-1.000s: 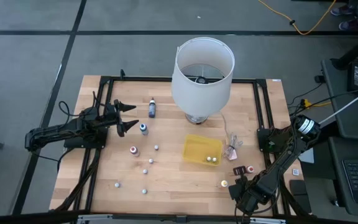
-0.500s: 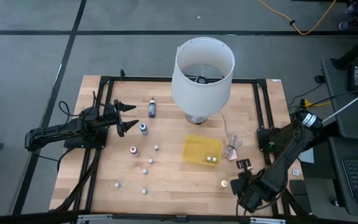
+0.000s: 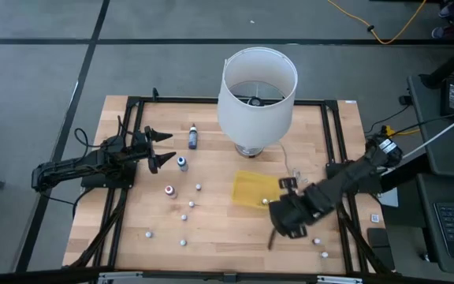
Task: Pick & Place food coloring
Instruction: Put the purple food coloring bottle into the yellow bin
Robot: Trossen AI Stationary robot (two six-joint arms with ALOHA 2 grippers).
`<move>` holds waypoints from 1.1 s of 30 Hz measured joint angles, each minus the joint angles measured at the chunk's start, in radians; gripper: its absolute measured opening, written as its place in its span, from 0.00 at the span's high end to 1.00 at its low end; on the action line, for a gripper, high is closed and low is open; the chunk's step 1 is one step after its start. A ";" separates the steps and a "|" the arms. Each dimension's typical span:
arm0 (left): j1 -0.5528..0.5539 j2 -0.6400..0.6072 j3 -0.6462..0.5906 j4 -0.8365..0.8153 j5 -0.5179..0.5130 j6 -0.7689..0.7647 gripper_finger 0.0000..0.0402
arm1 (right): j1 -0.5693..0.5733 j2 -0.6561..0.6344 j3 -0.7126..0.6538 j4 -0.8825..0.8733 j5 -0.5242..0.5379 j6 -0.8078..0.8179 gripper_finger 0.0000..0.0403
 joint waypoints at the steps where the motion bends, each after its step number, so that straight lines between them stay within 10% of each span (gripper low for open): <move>1: 0.000 0.000 0.000 0.000 0.000 0.000 0.03 | -0.021 0.008 0.000 0.012 0.000 -0.017 0.83; 33: 0.000 0.000 0.000 0.000 0.000 0.000 0.03 | -0.233 0.228 -0.067 0.279 -0.030 -0.100 0.81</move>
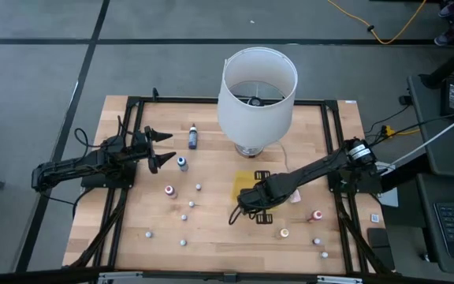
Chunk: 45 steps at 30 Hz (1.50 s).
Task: Pick & Place food coloring
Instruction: Put the purple food coloring bottle into the yellow bin
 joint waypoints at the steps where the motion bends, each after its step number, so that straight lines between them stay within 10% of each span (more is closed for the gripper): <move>1: 0.000 0.000 0.000 0.000 0.000 0.000 0.03 | 0.000 0.000 -0.005 0.006 0.000 0.002 0.81; 45: 0.000 0.000 0.000 0.000 0.000 0.000 0.03 | -0.020 -0.002 -0.076 0.074 -0.053 0.022 0.71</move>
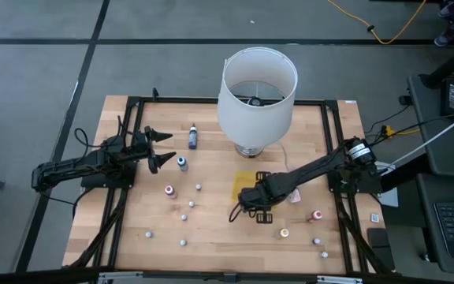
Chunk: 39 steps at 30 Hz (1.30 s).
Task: Pick & Place food coloring
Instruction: Put the purple food coloring bottle into the yellow bin, then put the black food coloring bottle into the yellow bin
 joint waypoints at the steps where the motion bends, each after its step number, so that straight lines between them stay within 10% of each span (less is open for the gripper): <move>1: 0.000 0.000 0.000 0.000 0.000 0.000 0.03 | -0.002 0.000 0.000 -0.002 0.000 0.003 0.71; 21: 0.000 0.000 0.000 0.000 0.000 0.000 0.03 | 0.028 -0.160 0.041 -0.115 0.056 0.151 0.61; 39: 0.000 0.000 0.000 0.000 0.000 0.000 0.03 | 0.424 -0.245 0.048 -0.253 0.009 0.995 0.38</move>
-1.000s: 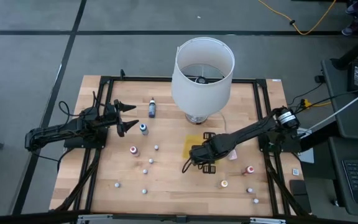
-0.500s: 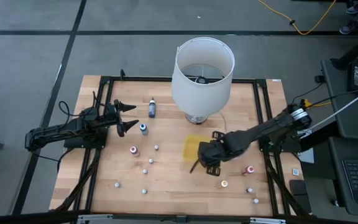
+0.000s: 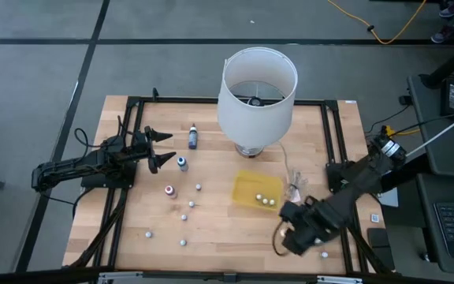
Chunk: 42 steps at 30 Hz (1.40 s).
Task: Pick & Place food coloring
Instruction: Put the black food coloring bottle into the yellow bin
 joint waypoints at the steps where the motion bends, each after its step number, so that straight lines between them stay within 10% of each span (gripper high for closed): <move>1: 0.000 0.000 0.000 0.000 0.000 0.000 0.03 | 0.026 0.000 0.000 -0.005 0.000 0.042 0.38; 24: 0.000 0.000 0.000 0.000 0.000 0.000 0.03 | 0.360 0.001 -0.116 -0.057 -0.015 0.738 0.38; 42: 0.000 0.000 0.000 0.000 0.000 0.000 0.03 | 0.319 0.043 -0.360 0.287 -0.036 0.792 0.38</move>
